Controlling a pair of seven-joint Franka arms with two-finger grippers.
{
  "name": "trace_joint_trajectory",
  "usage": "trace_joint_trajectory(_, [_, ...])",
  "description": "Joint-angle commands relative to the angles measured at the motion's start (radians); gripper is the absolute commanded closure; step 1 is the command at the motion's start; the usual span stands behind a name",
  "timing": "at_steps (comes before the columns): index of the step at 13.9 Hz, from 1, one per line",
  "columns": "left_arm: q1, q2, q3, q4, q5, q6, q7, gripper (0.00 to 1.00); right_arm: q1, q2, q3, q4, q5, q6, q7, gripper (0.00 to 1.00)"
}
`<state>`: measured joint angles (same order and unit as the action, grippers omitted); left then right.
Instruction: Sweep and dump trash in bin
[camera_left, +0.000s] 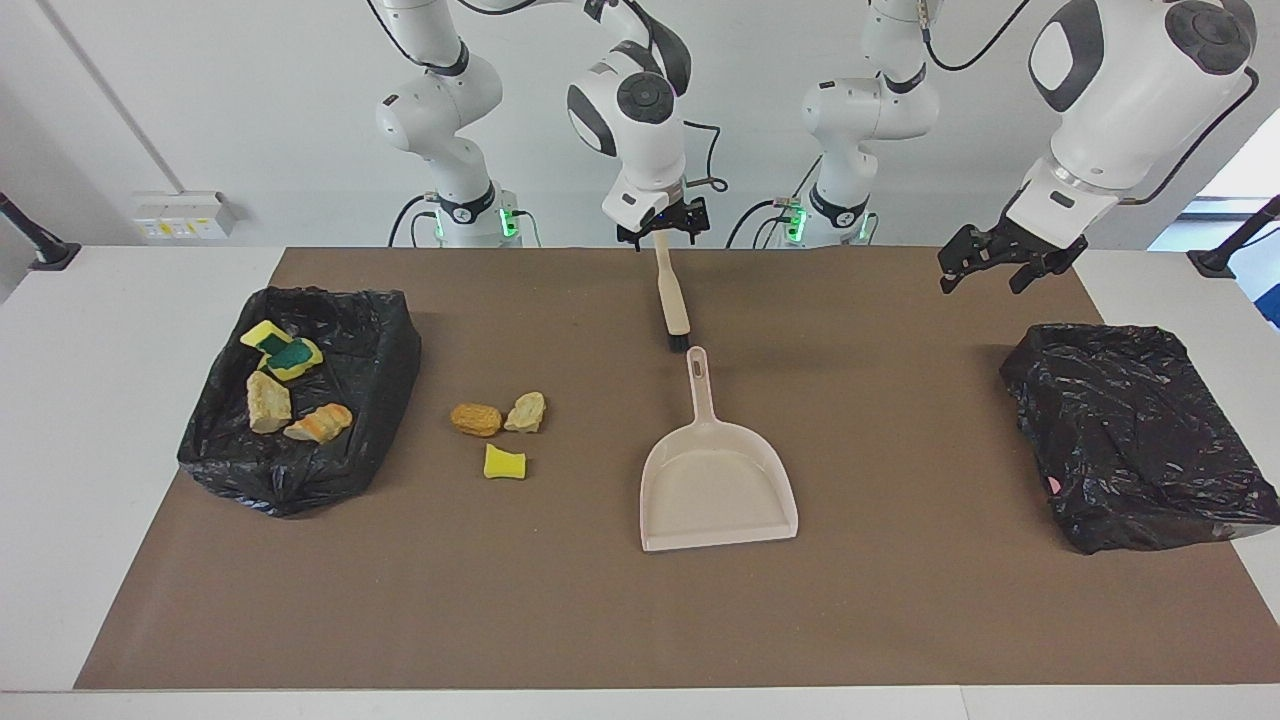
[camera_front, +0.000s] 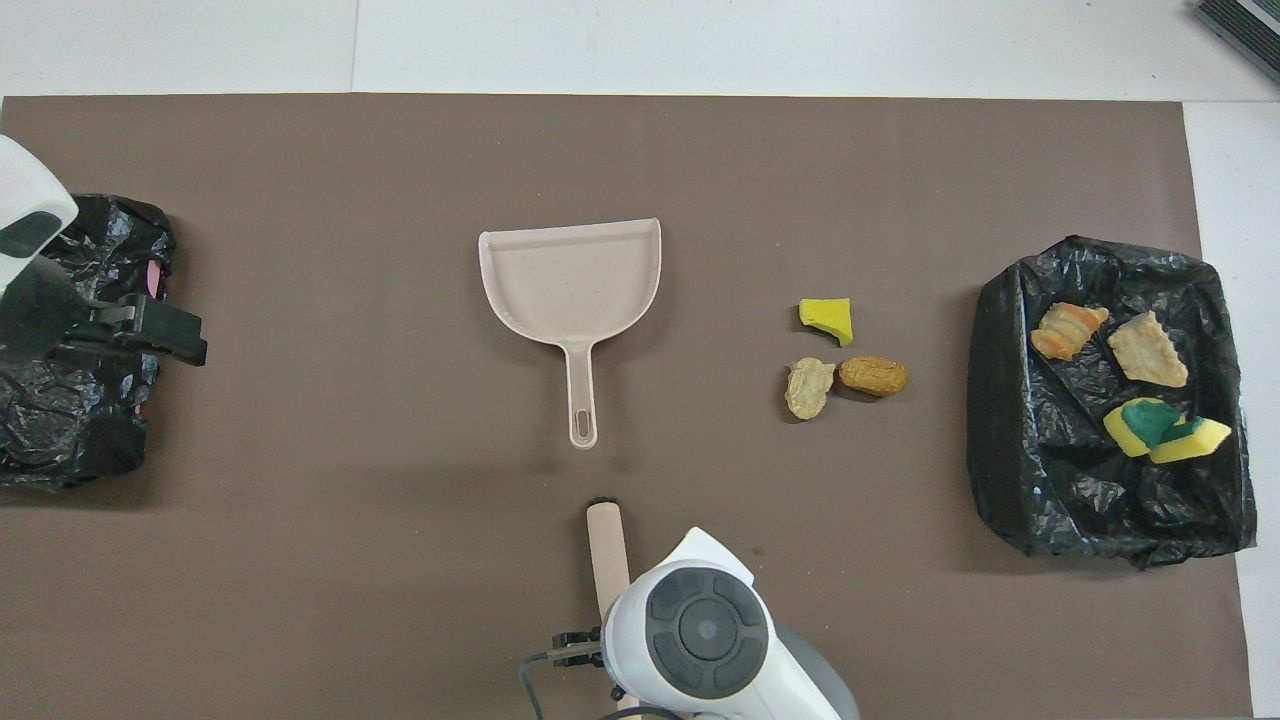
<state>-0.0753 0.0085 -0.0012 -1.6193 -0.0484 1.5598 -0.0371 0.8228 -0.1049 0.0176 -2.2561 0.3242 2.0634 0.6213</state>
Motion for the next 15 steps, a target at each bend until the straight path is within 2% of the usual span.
trace_joint_trajectory(1, [-0.015, -0.013, -0.008, -0.039, 0.015, 0.151, -0.014, 0.0, 0.032, -0.091, -0.001, -0.137, 0.042, 0.073, 0.001, 0.0])
trace_joint_trajectory(3, [-0.053, 0.007, -0.008, -0.056, 0.012, 0.309, -0.027, 0.0, 0.056, -0.102, -0.001, -0.19, 0.062, 0.134, 0.002, 0.0])
trace_joint_trajectory(7, [-0.122, 0.091, -0.013, -0.024, 0.001, 0.313, -0.088, 0.0, 0.14, -0.09, 0.001, -0.278, 0.136, 0.283, -0.003, 0.0])
trace_joint_trajectory(11, [-0.257, 0.27, -0.011, 0.038, -0.015, 0.33, -0.188, 0.0, 0.159, -0.075, 0.001, -0.298, 0.141, 0.313, -0.009, 0.0])
trace_joint_trajectory(12, [-0.294, 0.307, -0.01, 0.041, -0.016, 0.342, -0.205, 0.0, 0.159, -0.075, 0.001, -0.299, 0.141, 0.313, -0.011, 0.11])
trace_joint_trajectory(13, [-0.302, 0.327, -0.013, 0.042, -0.021, 0.361, -0.224, 0.0, 0.159, -0.075, -0.001, -0.3, 0.141, 0.313, -0.011, 0.41])
trace_joint_trajectory(14, [-0.319, 0.347, -0.013, 0.045, -0.024, 0.364, -0.236, 0.0, 0.157, -0.075, 0.001, -0.3, 0.141, 0.313, -0.011, 0.77])
trace_joint_trajectory(15, [-0.358, 0.369, -0.013, 0.045, -0.025, 0.38, -0.279, 0.0, 0.157, -0.073, 0.001, -0.3, 0.141, 0.313, 0.004, 1.0])
